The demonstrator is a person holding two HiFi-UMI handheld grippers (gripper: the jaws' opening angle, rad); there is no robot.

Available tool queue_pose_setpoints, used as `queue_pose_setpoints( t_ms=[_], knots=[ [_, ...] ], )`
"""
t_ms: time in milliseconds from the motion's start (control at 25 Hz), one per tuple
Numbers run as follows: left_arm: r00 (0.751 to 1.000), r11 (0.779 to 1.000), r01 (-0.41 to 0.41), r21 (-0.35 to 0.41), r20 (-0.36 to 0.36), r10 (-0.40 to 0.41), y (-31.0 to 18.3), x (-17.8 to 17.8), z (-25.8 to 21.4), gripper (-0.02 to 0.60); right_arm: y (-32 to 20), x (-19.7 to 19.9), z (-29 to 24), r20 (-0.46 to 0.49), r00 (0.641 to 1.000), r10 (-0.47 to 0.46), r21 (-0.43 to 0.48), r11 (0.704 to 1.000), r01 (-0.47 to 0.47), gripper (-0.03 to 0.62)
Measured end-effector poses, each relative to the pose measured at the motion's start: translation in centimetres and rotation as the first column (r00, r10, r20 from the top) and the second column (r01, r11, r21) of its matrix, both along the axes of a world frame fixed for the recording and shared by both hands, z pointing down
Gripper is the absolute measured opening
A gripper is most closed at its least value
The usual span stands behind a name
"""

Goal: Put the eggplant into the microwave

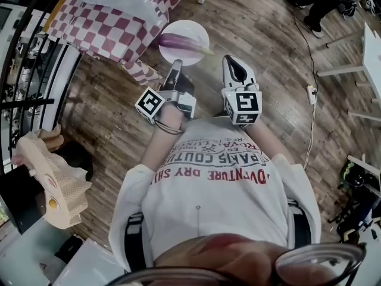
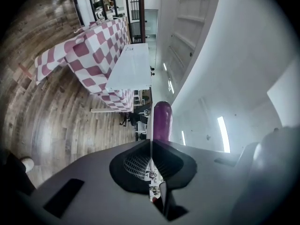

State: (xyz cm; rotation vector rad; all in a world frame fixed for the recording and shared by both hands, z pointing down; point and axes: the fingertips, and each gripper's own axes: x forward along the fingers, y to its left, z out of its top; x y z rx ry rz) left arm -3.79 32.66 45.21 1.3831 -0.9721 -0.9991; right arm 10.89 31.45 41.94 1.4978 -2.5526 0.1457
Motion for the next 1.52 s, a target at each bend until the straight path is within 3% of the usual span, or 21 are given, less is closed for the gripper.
queue_pose_setpoints(
  t_ms=[320,640,1080,1320,1520],
  knots=[
    [0.997,0.997,0.082,0.005,-0.004,-0.082,-7.4,7.9,-1.2,0.035,-8.6,8.8,-1.2,-0.015,0.998,-0.069,0.009,0.998,0.069,0.021],
    [0.992,0.992,0.123,-0.034,-0.004,-0.123,-11.6,13.0,-0.6,0.035,-13.1,13.2,0.5,0.000,0.988,-0.156,-0.056,0.986,0.156,0.021],
    [0.994,0.991,0.105,-0.082,-0.005,-0.106,-20.4,14.3,2.0,0.035,-21.0,14.0,2.7,-0.006,0.989,-0.147,-0.078,0.986,0.146,0.021],
    [0.995,0.994,0.092,-0.065,-0.042,-0.094,-28.3,13.6,1.6,0.035,-28.4,12.6,2.6,-0.010,0.988,-0.153,-0.086,0.985,0.152,0.021],
    [0.994,0.992,0.110,-0.058,-0.020,-0.111,-34.9,10.9,1.4,0.035,-35.3,9.4,2.5,-0.048,0.980,-0.194,-0.059,0.980,0.191,0.021]
  ],
)
